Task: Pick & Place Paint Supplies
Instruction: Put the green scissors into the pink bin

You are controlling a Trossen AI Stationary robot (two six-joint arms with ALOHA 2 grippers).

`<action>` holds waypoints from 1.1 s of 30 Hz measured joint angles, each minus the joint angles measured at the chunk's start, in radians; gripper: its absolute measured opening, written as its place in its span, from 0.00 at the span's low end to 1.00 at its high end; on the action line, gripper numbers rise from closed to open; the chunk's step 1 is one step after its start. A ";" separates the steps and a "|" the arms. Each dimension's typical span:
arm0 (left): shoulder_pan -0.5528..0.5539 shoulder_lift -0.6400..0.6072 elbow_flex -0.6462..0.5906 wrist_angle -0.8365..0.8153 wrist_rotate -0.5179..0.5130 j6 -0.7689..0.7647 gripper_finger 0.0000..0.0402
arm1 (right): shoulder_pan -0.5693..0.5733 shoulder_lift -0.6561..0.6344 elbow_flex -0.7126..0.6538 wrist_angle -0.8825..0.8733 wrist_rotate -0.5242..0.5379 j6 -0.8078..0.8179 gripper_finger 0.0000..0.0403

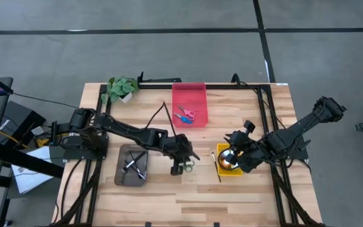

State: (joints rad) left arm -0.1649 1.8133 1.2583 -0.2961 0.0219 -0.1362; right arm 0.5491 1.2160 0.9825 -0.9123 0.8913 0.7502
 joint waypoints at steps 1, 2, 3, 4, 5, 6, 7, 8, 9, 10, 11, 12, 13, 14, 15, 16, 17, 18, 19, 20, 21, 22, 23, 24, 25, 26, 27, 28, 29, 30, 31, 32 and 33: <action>0.004 0.000 0.000 0.008 0.025 0.017 0.00 | 0.000 0.000 0.000 0.000 0.000 0.000 0.14; 0.007 0.000 0.000 0.017 0.053 0.033 0.00 | 0.000 0.000 0.000 0.000 0.000 0.000 0.14; 0.010 -0.001 0.000 0.027 0.085 0.051 0.00 | 0.000 0.000 0.000 -0.001 0.000 0.000 0.14; 0.011 -0.001 0.000 0.038 0.114 0.067 0.00 | 0.000 0.000 0.000 -0.002 0.000 0.000 0.14; 0.011 -0.001 0.000 0.049 0.137 0.081 0.00 | 0.000 0.000 0.000 -0.005 0.000 0.000 0.14; 0.010 -0.001 0.000 0.060 0.162 0.094 0.00 | 0.000 0.000 0.000 -0.006 0.000 0.000 0.14; 0.010 -0.001 0.000 0.074 0.186 0.106 0.00 | 0.000 0.000 0.000 -0.009 0.000 0.000 0.14; 0.010 -0.001 0.000 0.089 0.210 0.113 0.00 | 0.000 0.000 0.000 -0.011 0.000 0.001 0.14; 0.009 -0.001 0.000 0.102 0.235 0.123 0.00 | 0.000 0.000 0.000 -0.011 0.000 0.001 0.14; 0.009 -0.001 0.000 0.114 0.259 0.130 0.00 | 0.000 0.000 0.000 -0.011 0.000 0.001 0.14; 0.009 -0.001 0.000 0.123 0.280 0.138 0.00 | 0.000 0.000 0.000 -0.011 0.000 0.001 0.14; 0.009 -0.001 0.000 0.135 0.303 0.148 0.00 | 0.000 0.000 0.000 -0.011 0.000 0.000 0.14; 0.008 -0.001 0.000 0.147 0.324 0.161 0.00 | 0.000 0.000 0.000 -0.011 0.000 0.000 0.14; 0.005 -0.001 0.000 0.158 0.344 0.173 0.00 | 0.000 0.000 0.000 -0.011 0.000 0.000 0.14; 0.001 -0.001 0.000 0.169 0.355 0.188 0.00 | 0.000 0.000 0.000 -0.012 0.000 0.000 0.14; -0.002 -0.001 0.000 0.182 0.363 0.205 0.00 | 0.000 0.000 0.000 -0.014 0.000 0.001 0.14; -0.007 -0.001 0.000 0.199 0.369 0.217 0.00 | 0.000 0.000 0.000 -0.018 0.000 0.001 0.14; -0.012 -0.001 0.000 0.218 0.371 0.231 0.00 | 0.000 0.000 0.000 -0.021 0.000 0.001 0.14; -0.014 -0.001 0.000 0.238 0.372 0.239 0.00 | 0.000 0.000 0.000 -0.023 0.000 0.001 0.14; -0.015 -0.001 0.000 0.255 0.372 0.249 0.00 | 0.000 0.000 0.000 -0.023 0.000 0.001 0.14; -0.015 -0.001 0.000 0.270 0.374 0.259 0.00 | 0.000 0.000 0.000 -0.023 0.000 0.001 0.14; -0.015 -0.001 0.000 0.284 0.376 0.265 0.00 | 0.000 0.000 0.000 -0.023 0.000 0.001 0.14; -0.011 -0.001 0.000 0.301 0.377 0.273 0.00 | 0.000 0.000 0.000 -0.023 0.000 0.001 0.14; -0.005 -0.001 0.000 0.318 0.376 0.284 0.00 | 0.000 0.000 0.000 -0.023 0.000 0.001 0.14; 0.002 -0.001 0.000 0.331 0.375 0.293 0.00 | 0.000 0.000 0.000 -0.023 0.000 0.000 0.14; 0.011 -0.001 0.000 0.344 0.374 0.304 0.00 | 0.000 0.000 0.000 -0.024 0.000 0.000 0.14; 0.020 -0.001 0.000 0.356 0.374 0.314 0.00 | 0.000 0.000 0.000 -0.026 0.000 0.001 0.14; 0.029 -0.001 0.000 0.370 0.373 0.319 0.00 | 0.000 0.000 0.000 -0.026 0.000 0.001 0.14; 0.040 -0.001 0.000 0.383 0.373 0.327 0.00 | 0.000 0.000 0.000 -0.026 0.000 0.001 0.14; 0.051 -0.001 0.000 0.392 0.372 0.338 0.00 | 0.000 0.000 0.000 -0.026 0.000 0.001 0.14; 0.063 -0.001 0.000 0.399 0.372 0.341 0.00 | 0.000 0.000 0.000 -0.026 0.000 0.001 0.14; 0.076 -0.001 0.000 0.404 0.373 0.346 0.00 | 0.000 0.000 0.000 -0.026 -0.001 0.000 0.14; 0.091 -0.001 0.000 0.408 0.373 0.348 0.00 | 0.000 0.000 0.000 -0.026 -0.001 0.001 0.14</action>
State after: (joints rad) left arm -0.0741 1.8126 1.2583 0.1121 0.3950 0.2115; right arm 0.5491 1.2160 0.9825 -0.9386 0.8908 0.7507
